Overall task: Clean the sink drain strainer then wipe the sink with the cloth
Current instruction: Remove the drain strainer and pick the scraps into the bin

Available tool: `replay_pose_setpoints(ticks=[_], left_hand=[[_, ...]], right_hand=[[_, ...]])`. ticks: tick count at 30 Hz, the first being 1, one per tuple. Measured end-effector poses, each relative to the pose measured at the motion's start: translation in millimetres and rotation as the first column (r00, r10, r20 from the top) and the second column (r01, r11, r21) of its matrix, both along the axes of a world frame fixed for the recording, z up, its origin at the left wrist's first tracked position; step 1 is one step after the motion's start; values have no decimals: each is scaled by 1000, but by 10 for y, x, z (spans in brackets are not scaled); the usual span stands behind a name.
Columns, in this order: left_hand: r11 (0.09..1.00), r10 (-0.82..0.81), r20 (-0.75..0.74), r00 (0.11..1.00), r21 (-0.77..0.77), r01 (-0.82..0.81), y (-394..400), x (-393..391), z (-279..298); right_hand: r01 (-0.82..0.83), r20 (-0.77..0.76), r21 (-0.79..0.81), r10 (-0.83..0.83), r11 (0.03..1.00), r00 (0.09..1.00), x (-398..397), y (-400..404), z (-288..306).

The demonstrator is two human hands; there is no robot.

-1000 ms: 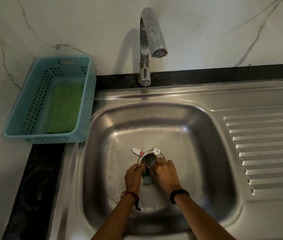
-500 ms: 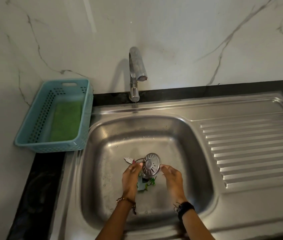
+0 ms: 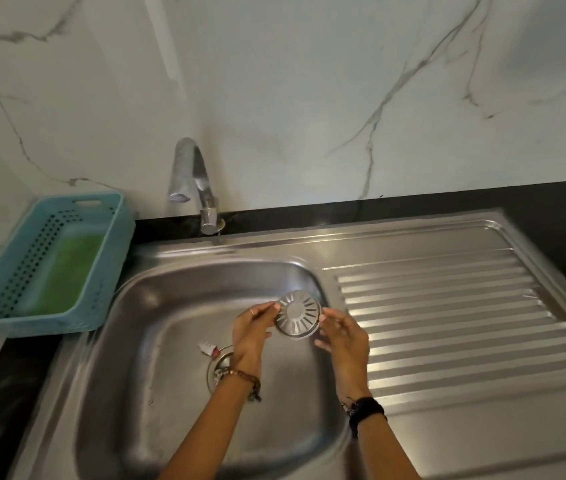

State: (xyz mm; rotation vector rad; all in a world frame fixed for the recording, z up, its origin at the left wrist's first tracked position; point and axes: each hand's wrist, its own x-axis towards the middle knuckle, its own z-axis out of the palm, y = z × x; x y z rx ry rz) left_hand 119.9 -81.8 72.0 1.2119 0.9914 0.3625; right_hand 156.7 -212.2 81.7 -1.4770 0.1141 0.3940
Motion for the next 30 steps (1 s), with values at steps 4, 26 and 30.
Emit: replay_pose_setpoints(ticks=[4, 26, 30], left_hand=[[998, -38, -33, 999, -59, 36, -323, 534, 62], [922, -17, -188, 982, 378, 89, -793, 1421, -127], [939, 12, -151, 988, 341, 41, -784, 1254, -119]], right_hand=[[61, 115, -32, -57, 998, 992, 522, -309, 49], [-40, 312, -533, 240, 845, 919, 1523, -616, -177], [-17, 325, -505, 209, 863, 922, 1460, -572, -71]])
